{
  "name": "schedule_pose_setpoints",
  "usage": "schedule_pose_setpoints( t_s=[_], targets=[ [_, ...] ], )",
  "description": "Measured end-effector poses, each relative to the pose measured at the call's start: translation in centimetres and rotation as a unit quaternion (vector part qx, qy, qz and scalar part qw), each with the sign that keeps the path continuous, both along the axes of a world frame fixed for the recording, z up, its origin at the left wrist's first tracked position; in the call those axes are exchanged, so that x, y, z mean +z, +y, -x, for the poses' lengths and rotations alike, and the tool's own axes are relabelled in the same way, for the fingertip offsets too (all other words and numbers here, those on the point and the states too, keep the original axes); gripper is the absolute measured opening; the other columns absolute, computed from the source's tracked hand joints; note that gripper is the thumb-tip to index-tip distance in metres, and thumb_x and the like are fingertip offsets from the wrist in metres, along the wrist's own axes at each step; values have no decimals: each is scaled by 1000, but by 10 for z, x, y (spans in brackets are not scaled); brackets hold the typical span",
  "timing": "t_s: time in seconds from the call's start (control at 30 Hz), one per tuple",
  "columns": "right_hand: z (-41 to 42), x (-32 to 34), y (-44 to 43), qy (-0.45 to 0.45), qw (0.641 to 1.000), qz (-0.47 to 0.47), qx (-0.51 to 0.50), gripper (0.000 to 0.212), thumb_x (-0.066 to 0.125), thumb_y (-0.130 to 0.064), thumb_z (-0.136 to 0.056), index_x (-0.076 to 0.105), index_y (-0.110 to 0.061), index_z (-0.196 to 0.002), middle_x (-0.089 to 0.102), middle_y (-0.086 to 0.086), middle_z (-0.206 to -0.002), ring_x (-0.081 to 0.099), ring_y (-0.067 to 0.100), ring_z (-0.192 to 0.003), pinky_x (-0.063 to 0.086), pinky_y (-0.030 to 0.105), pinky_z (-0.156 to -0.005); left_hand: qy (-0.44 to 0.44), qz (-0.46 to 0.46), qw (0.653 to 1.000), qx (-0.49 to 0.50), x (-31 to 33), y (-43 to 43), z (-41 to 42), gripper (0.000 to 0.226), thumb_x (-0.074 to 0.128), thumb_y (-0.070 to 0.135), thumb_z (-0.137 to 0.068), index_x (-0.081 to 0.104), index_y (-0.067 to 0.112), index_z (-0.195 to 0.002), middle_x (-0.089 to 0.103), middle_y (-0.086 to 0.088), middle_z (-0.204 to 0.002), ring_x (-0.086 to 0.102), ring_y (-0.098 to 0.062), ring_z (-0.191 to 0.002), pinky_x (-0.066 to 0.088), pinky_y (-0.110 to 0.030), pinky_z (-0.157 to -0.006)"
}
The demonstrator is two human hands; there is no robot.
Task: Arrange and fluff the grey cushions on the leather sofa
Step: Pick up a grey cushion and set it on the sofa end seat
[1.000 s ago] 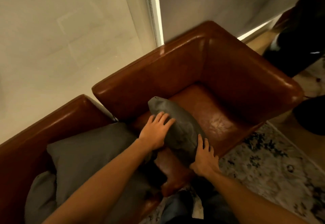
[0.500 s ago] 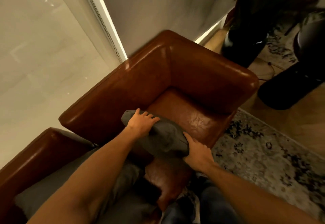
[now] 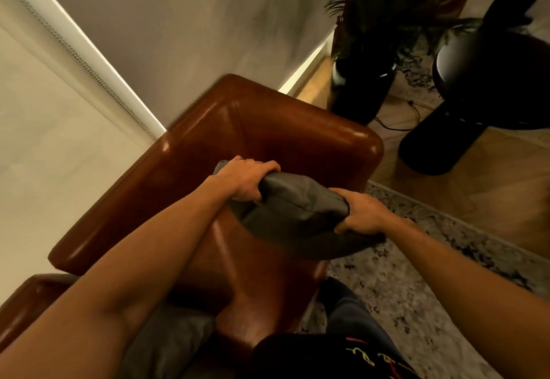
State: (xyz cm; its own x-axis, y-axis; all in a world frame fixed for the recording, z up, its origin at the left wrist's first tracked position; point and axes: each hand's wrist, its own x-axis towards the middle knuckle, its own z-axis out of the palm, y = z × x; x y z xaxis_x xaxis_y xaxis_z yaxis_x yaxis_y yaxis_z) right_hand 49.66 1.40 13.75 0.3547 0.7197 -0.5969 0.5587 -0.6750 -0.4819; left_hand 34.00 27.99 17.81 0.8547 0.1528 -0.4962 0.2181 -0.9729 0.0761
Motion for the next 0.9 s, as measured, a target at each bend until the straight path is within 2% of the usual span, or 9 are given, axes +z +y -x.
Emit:
schedule_pose_setpoints(
  t_s=[0.07,0.17,0.43,0.57,0.67,0.73,0.8,0.87,0.9],
  targets=[
    [-26,-9,-1,13,1000,3,-13,105,87,-30,-73,25,-40,-157,60,-1,-139,64,25,-111,51,42,-91,7,2,1000,-5,-8,-1,-32,82,81,44,-78,35,37,-147,59,0,-142,56,-28,-127,37,-53,-106],
    [-62,-27,1,25,999,14,-23,105,87,-32,-71,26,-41,-156,57,0,-143,60,27,-119,49,44,-97,33,18,999,3,-24,0,-75,82,81,40,-80,35,37,-148,58,-1,-143,55,-29,-128,37,-52,-106],
    [-125,-80,8,71,994,68,-37,111,86,-32,-68,21,-45,-156,50,0,-152,54,30,-129,49,45,-99,91,44,995,24,-89,0,-146,85,82,40,-80,36,36,-151,55,0,-147,54,-28,-132,37,-51,-106],
    [-150,-99,3,46,992,58,-104,112,88,-43,-65,24,-38,-157,47,0,-155,52,28,-132,48,43,-101,61,17,998,29,-110,8,-169,92,78,53,-80,31,35,-157,43,-1,-159,39,-27,-147,21,-55,-123],
    [-169,-101,-8,1,984,35,-175,106,84,-60,-66,32,-34,-154,53,2,-149,56,29,-128,50,43,-99,-1,-10,994,105,-109,17,-177,91,69,68,-82,33,34,-158,34,1,-165,22,-25,-156,6,-60,-126],
    [-178,-102,-15,1,974,22,-223,106,80,-72,-65,38,-29,-152,55,2,-146,57,30,-126,51,45,-99,-48,20,981,189,-109,28,-179,81,59,74,-85,40,35,-154,31,2,-166,16,-25,-157,8,-61,-125],
    [-184,-105,-21,49,962,-4,-267,101,79,-72,-65,47,-25,-148,57,2,-142,58,29,-125,51,45,-100,-91,97,944,302,-112,39,-175,67,54,74,-89,53,37,-145,29,-1,-167,19,-29,-156,20,-57,-125],
    [-187,-108,-23,114,943,-26,-312,94,75,-75,-68,52,-25,-144,57,1,-142,57,27,-125,50,44,-102,-109,185,890,402,-116,46,-170,48,56,62,-96,60,39,-138,24,-7,-169,23,-30,-155,28,-50,-124],
    [-189,-109,-22,133,933,-23,-334,92,71,-78,-70,53,-26,-143,56,0,-143,57,26,-126,50,41,-101,-107,207,879,417,-116,46,-168,41,56,54,-100,60,38,-138,26,-7,-168,27,-30,-154,30,-48,-123]
  ],
)
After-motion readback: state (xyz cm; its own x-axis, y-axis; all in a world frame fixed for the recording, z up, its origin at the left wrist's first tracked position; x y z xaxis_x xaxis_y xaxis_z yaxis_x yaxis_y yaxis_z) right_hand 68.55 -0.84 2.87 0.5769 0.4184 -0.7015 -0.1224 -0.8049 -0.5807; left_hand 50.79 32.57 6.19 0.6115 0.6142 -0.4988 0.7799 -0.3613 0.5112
